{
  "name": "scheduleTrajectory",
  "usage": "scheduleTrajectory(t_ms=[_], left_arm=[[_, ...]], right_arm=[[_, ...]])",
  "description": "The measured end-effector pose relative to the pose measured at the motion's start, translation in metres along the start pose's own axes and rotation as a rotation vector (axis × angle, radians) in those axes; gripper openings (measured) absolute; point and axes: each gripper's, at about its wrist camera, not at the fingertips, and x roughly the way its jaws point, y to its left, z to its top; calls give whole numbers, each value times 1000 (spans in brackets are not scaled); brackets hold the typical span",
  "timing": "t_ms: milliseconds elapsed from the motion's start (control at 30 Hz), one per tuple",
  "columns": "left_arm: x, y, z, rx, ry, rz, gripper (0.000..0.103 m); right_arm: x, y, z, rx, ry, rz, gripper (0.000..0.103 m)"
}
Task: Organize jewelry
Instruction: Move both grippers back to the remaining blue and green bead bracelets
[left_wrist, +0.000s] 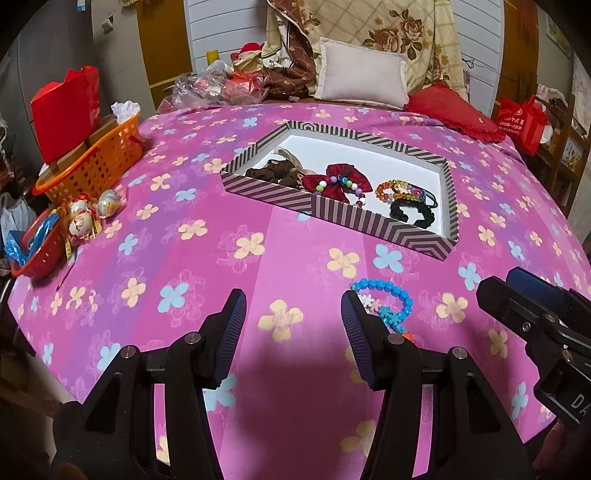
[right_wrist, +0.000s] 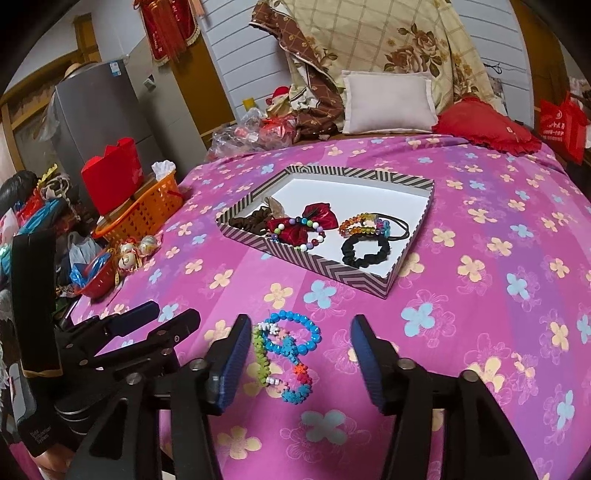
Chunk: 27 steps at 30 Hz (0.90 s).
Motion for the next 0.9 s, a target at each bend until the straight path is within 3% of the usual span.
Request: scheduleTrajectory(t_ms=[500, 700, 900], left_arm=[[12, 3, -5, -7, 46, -5, 53], [28, 20, -9, -44, 113, -34, 53], [43, 28, -15, -70, 168, -38, 53]], right_arm=[[12, -9, -2, -1, 31, -15, 62], [26, -20, -7, 3, 62, -37, 62], [44, -16, -14, -39, 120, -3, 61]])
